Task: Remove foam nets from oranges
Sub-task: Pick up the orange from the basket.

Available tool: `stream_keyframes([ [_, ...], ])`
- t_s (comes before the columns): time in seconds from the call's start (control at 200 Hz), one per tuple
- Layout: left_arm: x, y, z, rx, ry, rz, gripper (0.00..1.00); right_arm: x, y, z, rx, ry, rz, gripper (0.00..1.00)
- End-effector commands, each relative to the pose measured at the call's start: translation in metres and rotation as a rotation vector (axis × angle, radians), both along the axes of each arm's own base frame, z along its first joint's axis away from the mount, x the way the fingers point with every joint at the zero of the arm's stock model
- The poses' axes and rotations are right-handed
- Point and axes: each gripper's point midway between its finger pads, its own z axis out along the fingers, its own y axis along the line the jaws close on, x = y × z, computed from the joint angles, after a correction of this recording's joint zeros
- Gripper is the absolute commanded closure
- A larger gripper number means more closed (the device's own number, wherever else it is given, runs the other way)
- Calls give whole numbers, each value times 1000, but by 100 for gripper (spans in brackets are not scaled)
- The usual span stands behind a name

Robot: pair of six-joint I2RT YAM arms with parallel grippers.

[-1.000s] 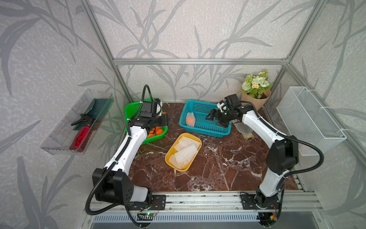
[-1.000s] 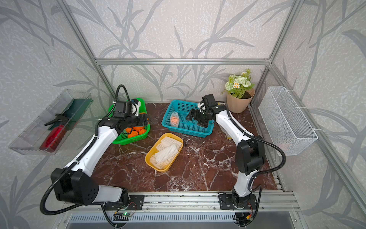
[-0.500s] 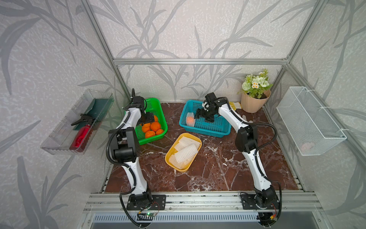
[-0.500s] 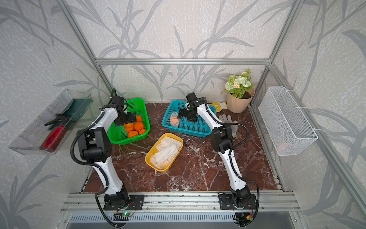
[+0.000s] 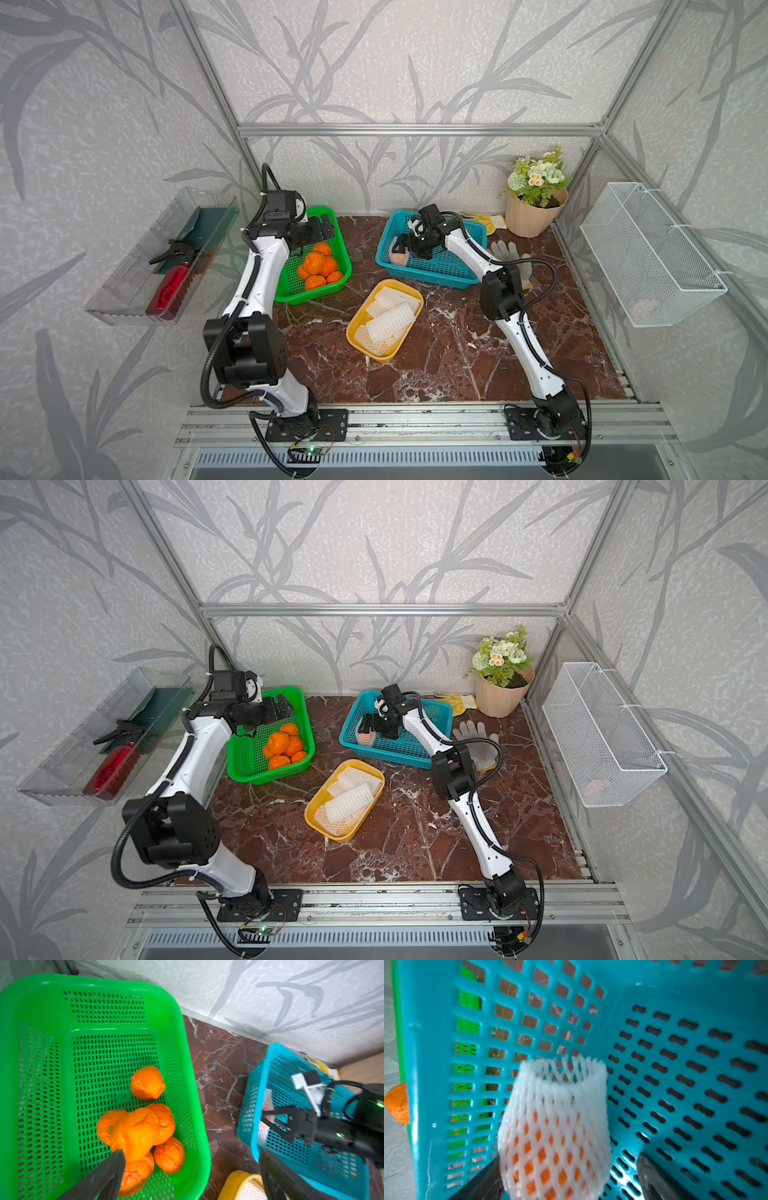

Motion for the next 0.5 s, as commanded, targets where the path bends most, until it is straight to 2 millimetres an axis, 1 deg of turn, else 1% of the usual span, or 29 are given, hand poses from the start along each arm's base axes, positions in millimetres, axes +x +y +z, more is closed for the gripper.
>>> stream_keyframes([
  [0.0, -13, -17, 4, -52, -11, -25, 1, 10, 13, -11, 28, -29, 9, 6],
  [0.09, -24, -23, 10, -61, -21, -34, 1, 13, 17, -18, 35, -42, 4, 8],
  [0.125, -28, -25, 10, -56, -23, -39, 1, 16, 19, -18, 49, -51, -4, 12],
  [0.17, -32, -26, 8, -47, -20, -43, 1, 18, 21, -17, 74, -44, -19, 21],
  [0.23, -38, -28, 5, -36, -13, -52, 1, 19, 23, -8, 104, -38, -23, 35],
  [0.275, -42, -27, 4, -29, -13, -50, 1, 16, 21, -1, 96, -37, -22, 39],
  [0.315, -44, -27, 6, -25, -18, -51, 1, 13, 18, 8, 89, -40, -22, 39],
  [0.345, -46, -27, 6, -25, -20, -52, 1, 12, 16, 21, 92, -55, -22, 39],
  [0.375, -47, -29, 8, -28, -25, -57, 1, 11, 13, 30, 91, -64, -27, 39],
  [0.415, -47, -33, 11, -36, -36, -72, 1, 9, 8, 49, 101, -86, -38, 39],
  [0.425, -47, -35, 12, -38, -41, -77, 1, 9, 7, 57, 108, -97, -41, 39],
  [0.44, -47, -37, 14, -44, -46, -85, 1, 7, 6, 63, 113, -100, -45, 39],
  [0.445, -47, -38, 15, -44, -50, -87, 1, 7, 5, 68, 119, -108, -47, 39],
  [0.455, -46, -40, 17, -47, -56, -94, 1, 6, 4, 72, 123, -111, -50, 40],
  [0.465, -46, -42, 18, -49, -63, -99, 1, 5, 3, 82, 131, -124, -54, 40],
  [0.495, -45, -49, 24, -53, -83, -119, 1, 2, -3, 98, 141, -142, -67, 40],
])
